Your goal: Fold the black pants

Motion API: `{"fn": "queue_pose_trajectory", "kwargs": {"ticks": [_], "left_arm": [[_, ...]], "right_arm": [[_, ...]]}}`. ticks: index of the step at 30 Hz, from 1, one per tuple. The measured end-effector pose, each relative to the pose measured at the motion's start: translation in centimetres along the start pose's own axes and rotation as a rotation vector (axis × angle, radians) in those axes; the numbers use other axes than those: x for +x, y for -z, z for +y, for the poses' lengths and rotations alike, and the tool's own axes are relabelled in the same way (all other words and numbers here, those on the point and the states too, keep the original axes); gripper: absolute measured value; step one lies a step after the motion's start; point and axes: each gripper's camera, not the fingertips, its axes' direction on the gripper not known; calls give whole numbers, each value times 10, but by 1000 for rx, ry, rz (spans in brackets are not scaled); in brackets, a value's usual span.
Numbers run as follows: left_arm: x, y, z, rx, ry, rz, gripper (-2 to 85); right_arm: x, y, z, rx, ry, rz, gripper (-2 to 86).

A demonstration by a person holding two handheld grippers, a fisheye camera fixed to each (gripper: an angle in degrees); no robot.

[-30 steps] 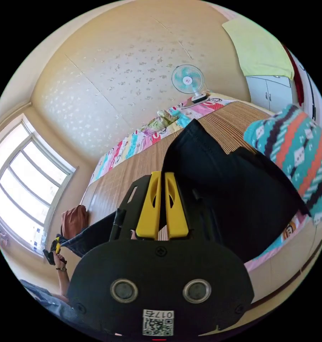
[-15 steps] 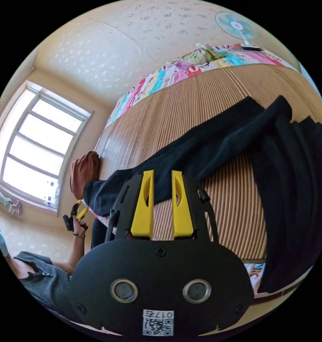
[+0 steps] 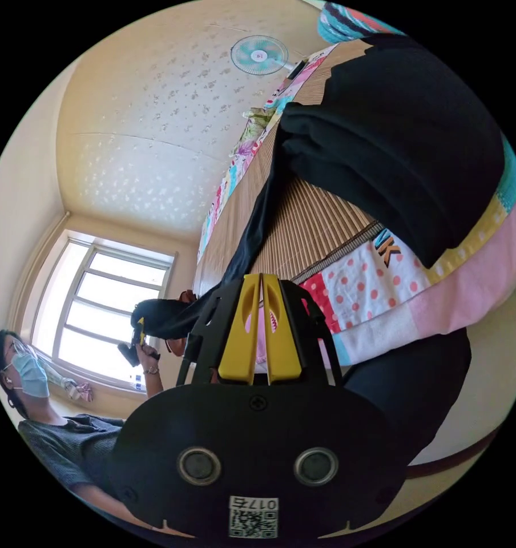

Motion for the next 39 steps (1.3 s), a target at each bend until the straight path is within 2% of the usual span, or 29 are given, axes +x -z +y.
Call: {"fn": "queue_pose_trajectory", "kwargs": {"ticks": [3, 5, 6, 8, 11, 15, 19, 22, 27, 30, 32, 35, 37, 39], "left_arm": [[-23, 63, 1, 143, 132, -125, 53], [-70, 106, 35, 236, 313, -244, 67], [-86, 114, 46, 240, 384, -279, 73], [-153, 135, 106, 174, 738, -389, 113], [-194, 158, 190, 180, 996, -333, 179], [-173, 171, 236, 198, 895, -329, 81], [-163, 156, 254, 67, 915, -355, 146], [-159, 130, 250, 13, 883, -273, 149], [-142, 94, 232, -28, 816, -192, 147], [-132, 77, 225, -35, 781, -134, 145], [-126, 66, 219, -58, 740, -111, 139], [-126, 59, 214, -54, 714, -105, 137], [-127, 57, 215, -46, 717, -89, 137], [-127, 52, 218, -47, 722, -73, 136]], "right_arm": [[-11, 3, -4, -23, 22, -14, 13], [-14, 0, -6, -39, 19, -29, 20], [-13, -2, -7, -44, 15, -31, 22], [-7, -15, -9, -83, -15, -36, 34], [-2, -37, -14, -121, -54, -55, 59], [-6, -62, -34, -120, -56, -59, 102], [-9, -92, -91, -70, -89, 23, 118], [-4, -117, -134, -10, -134, 68, 104], [-7, -164, -188, -53, -199, 44, 51], [-90, -180, -208, -43, 49, 61, 23], [-168, -194, -220, -92, 309, -37, 15], [-232, -191, -227, -72, 521, -170, 13], [-241, -189, -235, -50, 536, -165, 13], [-225, -197, -249, -47, 452, -80, 13]]}}
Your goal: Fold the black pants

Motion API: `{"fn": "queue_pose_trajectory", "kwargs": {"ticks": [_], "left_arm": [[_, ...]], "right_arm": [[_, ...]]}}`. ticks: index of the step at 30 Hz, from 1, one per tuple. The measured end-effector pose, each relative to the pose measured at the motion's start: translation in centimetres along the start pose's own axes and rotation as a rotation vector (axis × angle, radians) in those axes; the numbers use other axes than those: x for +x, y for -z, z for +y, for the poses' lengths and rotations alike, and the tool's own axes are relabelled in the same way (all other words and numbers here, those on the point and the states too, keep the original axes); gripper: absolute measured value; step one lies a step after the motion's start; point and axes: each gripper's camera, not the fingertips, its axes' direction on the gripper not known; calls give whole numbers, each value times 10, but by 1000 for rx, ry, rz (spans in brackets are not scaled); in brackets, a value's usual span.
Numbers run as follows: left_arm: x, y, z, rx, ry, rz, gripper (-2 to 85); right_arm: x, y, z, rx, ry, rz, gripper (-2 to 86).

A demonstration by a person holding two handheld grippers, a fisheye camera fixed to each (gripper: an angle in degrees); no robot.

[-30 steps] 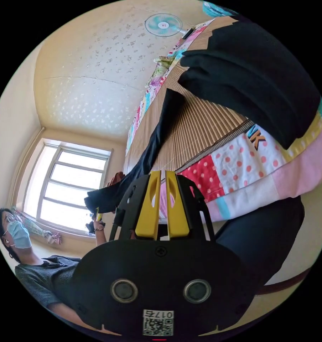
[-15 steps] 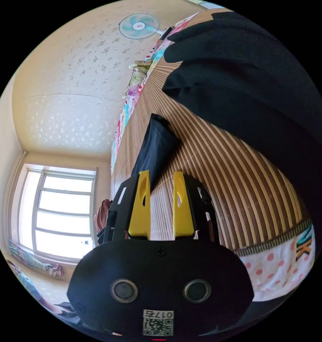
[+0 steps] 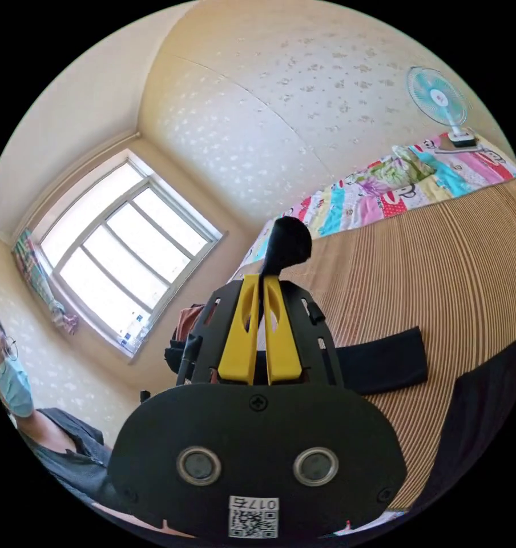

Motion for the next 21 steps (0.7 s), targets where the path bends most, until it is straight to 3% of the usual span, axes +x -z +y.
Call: {"fn": "queue_pose_trajectory", "kwargs": {"ticks": [5, 8, 10, 15, 18, 21], "left_arm": [[-16, -17, 7, -67, 27, 19, 135], [-25, -13, 6, -61, 43, 30, 135], [-29, -6, 3, -49, 37, 5, 135], [-39, 7, -6, -19, 33, -29, 135], [-45, 13, -8, 0, 42, -24, 135], [-51, 20, -7, 6, 56, -39, 137]], "right_arm": [[149, -48, 46, -136, -404, 232, 23], [184, -54, 88, -146, -547, 347, 41], [171, -52, 103, -70, -456, 307, 53], [89, -91, 99, -35, -38, 462, 26], [79, -157, 79, -258, 54, 602, 14], [120, -231, 89, -617, 2, 789, 8]]}}
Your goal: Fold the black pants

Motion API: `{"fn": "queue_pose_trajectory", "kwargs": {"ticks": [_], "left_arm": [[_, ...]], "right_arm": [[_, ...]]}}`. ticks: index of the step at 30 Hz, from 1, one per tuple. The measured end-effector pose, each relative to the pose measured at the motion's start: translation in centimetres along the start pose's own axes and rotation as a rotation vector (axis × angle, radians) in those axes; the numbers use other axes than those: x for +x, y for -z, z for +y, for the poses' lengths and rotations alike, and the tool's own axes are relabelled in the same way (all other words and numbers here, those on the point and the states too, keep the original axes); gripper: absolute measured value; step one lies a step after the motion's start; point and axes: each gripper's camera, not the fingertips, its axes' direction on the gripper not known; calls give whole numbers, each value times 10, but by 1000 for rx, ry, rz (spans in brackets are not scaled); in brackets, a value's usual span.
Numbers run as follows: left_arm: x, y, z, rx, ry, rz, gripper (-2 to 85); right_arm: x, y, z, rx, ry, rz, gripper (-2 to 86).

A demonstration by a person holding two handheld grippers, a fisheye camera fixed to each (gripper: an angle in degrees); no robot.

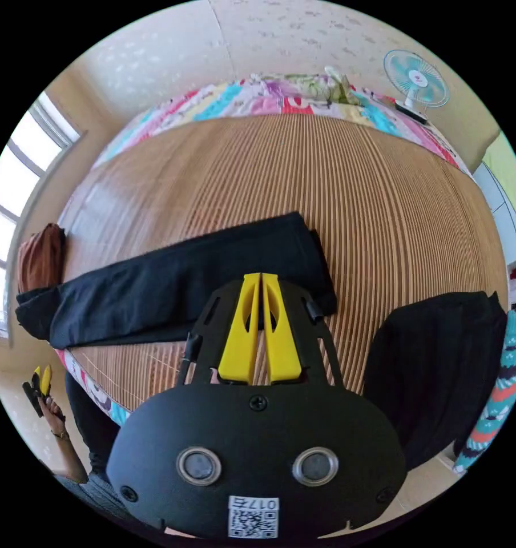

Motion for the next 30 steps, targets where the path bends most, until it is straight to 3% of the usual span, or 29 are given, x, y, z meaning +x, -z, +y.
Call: {"fn": "queue_pose_trajectory", "kwargs": {"ticks": [3, 7, 12, 18, 22, 26, 30], "left_arm": [[-14, 17, -4, 42, 16, -18, 146], [-48, 60, -25, 185, 55, -75, 162], [-91, 95, -70, 298, 111, -154, 190], [-144, 74, -106, 321, 159, 2, 210], [-180, 51, -100, 355, 286, 220, 163], [-143, 60, -80, 366, 171, 146, 64], [-68, 67, -71, 373, -7, 59, 41]], "right_arm": [[4, -6, 21, 42, -121, -66, 5], [7, -19, 92, 140, -83, -152, 4], [8, -24, 168, 141, -51, -43, 3], [31, -35, 201, 146, -111, -125, 3], [40, -42, 196, 126, -153, -161, 4], [39, -47, 198, 148, -163, -123, 4], [43, -51, 203, 176, -196, -110, 5]]}}
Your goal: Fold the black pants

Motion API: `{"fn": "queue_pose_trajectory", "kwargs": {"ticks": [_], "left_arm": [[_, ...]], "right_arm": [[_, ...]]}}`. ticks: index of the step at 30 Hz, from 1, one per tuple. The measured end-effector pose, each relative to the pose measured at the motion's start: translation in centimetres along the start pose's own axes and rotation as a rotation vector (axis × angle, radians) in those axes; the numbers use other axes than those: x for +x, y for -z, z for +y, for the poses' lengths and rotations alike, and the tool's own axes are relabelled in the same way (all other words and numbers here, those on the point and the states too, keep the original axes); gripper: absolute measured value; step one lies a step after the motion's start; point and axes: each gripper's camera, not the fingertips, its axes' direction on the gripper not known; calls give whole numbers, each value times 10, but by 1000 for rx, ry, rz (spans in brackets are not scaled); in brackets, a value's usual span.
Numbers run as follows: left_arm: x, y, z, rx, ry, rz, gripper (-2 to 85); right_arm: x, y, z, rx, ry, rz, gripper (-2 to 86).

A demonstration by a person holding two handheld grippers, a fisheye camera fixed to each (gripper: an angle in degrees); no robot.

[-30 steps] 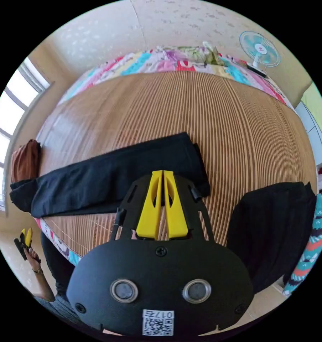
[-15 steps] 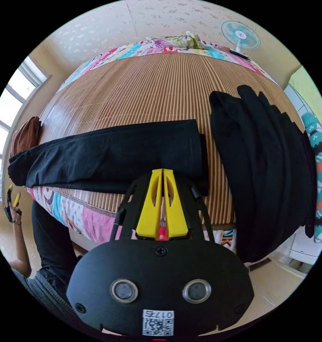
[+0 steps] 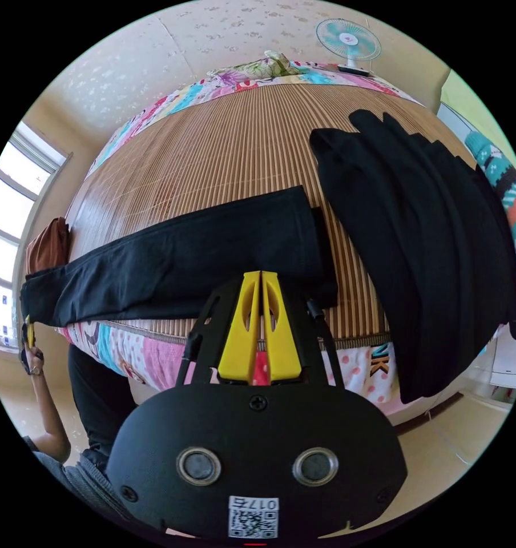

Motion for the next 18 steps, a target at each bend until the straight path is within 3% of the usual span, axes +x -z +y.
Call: {"fn": "queue_pose_trajectory", "kwargs": {"ticks": [6, 8, 11, 14, 18], "left_arm": [[164, -59, 67, -57, -379, 99, 12], [209, -111, 133, -180, -500, 170, 16], [226, -182, 233, -422, -544, 238, 38], [211, -247, 334, -722, -593, 147, 53], [173, -257, 398, -869, -566, 209, 77]], "right_arm": [[41, 3, 16, 77, -152, -163, 6], [61, 7, 29, 82, -231, -266, 7], [78, 15, 52, 92, -273, -385, 8], [86, 26, 82, 164, -267, -465, 10], [94, 27, 94, 169, -211, -522, 14]]}}
